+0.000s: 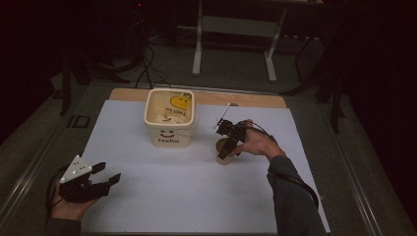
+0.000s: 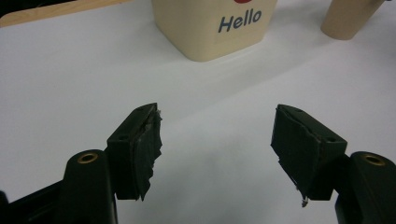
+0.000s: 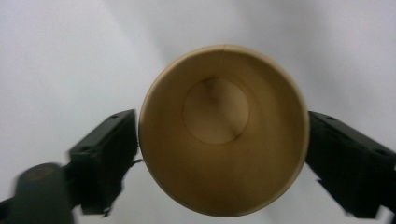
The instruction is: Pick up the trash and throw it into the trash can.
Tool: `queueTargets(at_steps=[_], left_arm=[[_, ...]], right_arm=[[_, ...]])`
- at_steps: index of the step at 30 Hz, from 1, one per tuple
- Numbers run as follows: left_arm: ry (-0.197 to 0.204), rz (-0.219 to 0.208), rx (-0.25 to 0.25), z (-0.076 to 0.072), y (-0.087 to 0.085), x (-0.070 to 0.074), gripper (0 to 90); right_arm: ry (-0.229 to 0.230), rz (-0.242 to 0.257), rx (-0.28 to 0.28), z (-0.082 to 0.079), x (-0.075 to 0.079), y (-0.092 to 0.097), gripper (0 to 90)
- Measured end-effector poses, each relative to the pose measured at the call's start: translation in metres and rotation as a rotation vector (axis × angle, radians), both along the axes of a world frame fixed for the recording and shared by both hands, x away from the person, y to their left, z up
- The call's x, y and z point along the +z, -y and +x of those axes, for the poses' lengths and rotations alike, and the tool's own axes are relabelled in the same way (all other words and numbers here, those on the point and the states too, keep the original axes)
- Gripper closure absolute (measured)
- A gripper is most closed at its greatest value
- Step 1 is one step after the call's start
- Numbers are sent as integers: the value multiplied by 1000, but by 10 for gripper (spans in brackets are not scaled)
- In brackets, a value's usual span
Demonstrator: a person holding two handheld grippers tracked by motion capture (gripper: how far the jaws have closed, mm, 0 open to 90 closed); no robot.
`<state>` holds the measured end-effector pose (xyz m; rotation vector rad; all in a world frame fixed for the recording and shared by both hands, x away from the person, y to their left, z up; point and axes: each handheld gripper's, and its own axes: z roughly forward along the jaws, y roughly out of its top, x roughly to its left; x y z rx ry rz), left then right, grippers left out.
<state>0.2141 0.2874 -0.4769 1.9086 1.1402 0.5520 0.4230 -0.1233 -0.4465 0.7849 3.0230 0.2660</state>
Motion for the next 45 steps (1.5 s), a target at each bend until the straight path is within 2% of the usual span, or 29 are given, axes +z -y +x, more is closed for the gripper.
queueTargets(at_steps=[3, 11, 24, 37, 45], left_arm=[[0, 1, 0, 0, 0, 0, 331], [0, 3, 1, 0, 0, 0, 332], [0, 3, 1, 0, 0, 0, 332], [0, 4, 1, 0, -1, 0, 332], [-3, 1, -1, 0, 0, 0, 333]], right_arm=[[-9, -23, 3, 0, -2, 0, 182], [-13, -12, -3, 0, 5, 1, 199], [9, -2, -2, -1, 29, 5, 201], [37, 16, 0, 0, 63, 6, 205], [40, 23, 6, 2, 73, 9, 205]])
